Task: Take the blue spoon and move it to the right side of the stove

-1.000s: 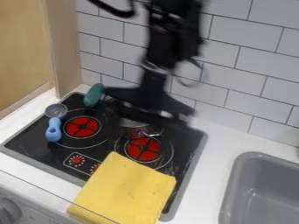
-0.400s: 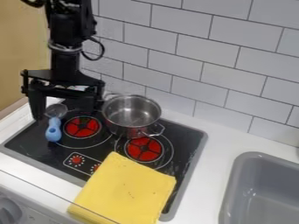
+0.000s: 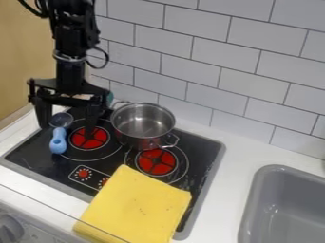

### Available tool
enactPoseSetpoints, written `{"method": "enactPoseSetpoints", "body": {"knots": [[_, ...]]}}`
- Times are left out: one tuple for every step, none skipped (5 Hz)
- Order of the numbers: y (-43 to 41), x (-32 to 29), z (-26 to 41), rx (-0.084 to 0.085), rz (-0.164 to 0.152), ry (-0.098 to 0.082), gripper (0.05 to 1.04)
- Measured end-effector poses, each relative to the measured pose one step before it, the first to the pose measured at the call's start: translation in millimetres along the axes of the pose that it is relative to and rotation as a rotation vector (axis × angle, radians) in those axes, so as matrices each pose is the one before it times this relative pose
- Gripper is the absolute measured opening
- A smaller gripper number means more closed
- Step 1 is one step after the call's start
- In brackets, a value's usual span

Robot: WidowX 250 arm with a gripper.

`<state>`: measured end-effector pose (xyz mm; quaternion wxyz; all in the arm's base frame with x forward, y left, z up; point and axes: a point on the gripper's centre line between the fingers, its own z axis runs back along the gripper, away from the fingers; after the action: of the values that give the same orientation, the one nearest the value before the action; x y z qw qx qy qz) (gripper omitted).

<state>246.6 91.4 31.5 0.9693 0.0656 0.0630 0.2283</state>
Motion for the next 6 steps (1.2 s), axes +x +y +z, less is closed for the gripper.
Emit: {"method": "enactPoseSetpoints", "body": {"knots": [[9.09,3.49,-9.03,-0.0047,0.0285,0.0079,0.999],[-1.22,2.51,-9.93,-0.0118,-0.0046,0.0071,0.999],[-2.02,1.91,-0.92,-0.0171,-0.0133,-0.0096,0.999],[7.78,0.86,-9.57,-0.0704,0.0088,0.0117,0.937],[-0.3,4.28,-2.86,-0.0152,0.0115,0.0022,0.631],[-5.44,14.76,-0.12,-0.0239,-0.001,-0.0159,0.349]]}}
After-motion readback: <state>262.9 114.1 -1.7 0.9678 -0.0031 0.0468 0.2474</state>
